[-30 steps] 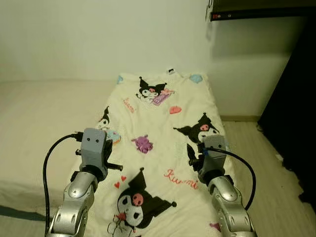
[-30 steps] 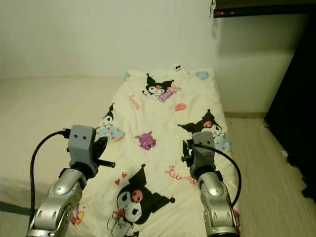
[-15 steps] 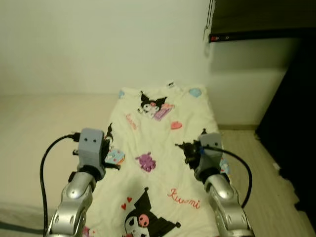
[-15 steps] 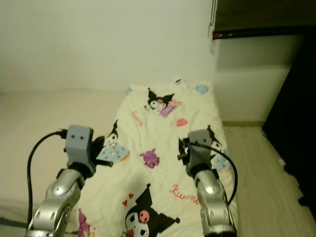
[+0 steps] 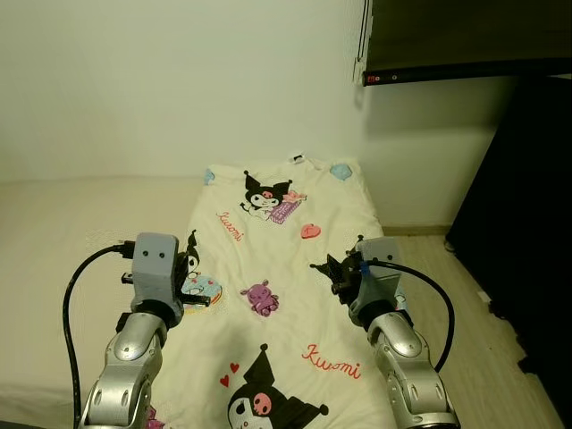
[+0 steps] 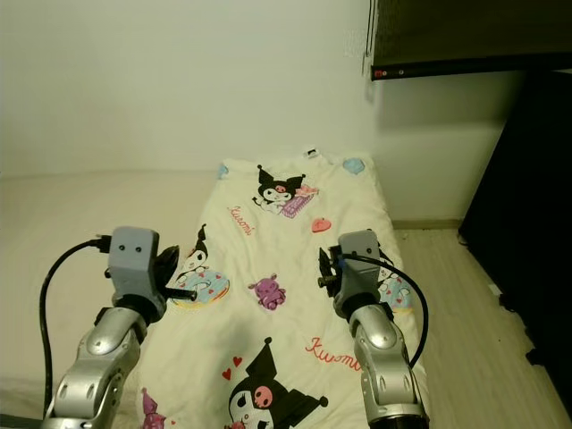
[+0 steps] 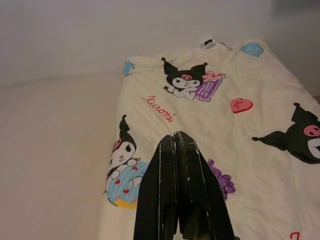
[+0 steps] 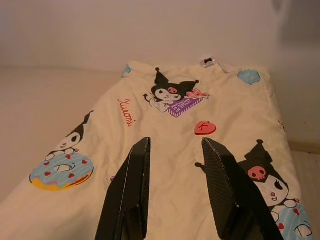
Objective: Clean up the room
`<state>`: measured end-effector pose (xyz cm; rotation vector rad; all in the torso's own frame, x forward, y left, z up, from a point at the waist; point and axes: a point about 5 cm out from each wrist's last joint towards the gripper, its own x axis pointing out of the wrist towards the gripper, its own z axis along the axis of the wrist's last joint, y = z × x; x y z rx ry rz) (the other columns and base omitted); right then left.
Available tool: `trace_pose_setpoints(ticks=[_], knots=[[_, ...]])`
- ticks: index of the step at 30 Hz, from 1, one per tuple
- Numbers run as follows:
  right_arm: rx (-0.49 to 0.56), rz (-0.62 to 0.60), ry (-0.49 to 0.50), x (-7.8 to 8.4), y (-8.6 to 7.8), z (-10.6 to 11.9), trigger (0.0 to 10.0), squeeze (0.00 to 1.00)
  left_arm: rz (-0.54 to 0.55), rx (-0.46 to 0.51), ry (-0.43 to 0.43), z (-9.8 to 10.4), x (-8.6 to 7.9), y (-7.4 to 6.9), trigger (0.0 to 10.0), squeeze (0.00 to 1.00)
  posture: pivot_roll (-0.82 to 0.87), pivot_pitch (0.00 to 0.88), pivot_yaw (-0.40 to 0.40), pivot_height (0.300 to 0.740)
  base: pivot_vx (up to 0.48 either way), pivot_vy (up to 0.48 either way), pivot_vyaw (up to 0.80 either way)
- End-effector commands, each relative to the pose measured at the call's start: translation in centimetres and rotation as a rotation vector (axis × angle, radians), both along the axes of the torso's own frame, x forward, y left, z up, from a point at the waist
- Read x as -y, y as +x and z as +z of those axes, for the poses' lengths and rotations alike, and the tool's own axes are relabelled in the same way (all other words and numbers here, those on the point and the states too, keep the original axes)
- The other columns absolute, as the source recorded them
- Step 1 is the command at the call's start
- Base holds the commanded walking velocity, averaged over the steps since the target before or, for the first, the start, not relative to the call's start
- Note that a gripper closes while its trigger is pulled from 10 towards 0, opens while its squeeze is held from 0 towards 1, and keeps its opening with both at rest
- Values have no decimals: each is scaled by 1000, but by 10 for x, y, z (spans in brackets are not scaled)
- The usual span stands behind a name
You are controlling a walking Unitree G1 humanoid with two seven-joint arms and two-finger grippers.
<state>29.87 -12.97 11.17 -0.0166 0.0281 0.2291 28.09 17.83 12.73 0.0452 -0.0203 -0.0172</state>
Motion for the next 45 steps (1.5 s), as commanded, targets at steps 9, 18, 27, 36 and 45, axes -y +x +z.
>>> trace_pose_setpoints(ticks=[9,18,27,36,45], knots=[[-44,3,2,-3,-2,-12,10000,0,-12,-61,21,-13,-4,-4,10000,0,-85,22,36,740,0,0,0],[-66,-16,-1,0,0,-15,10000,0,-13,-69,18,-15,1,-3,10000,0,-81,23,34,740,0,0,0],[-71,-45,-17,2,2,-19,10000,0,2,-86,-4,-17,1,-3,10000,0,-75,21,41,740,0,0,0],[-61,-97,-13,13,9,-14,10000,0,-48,-98,-21,-17,10,1,10000,0,-92,18,62,740,0,0,0],[-80,-113,0,13,8,-17,10000,0,-47,-116,-42,-19,11,4,10000,0,-96,16,55,740,0,0,0]])
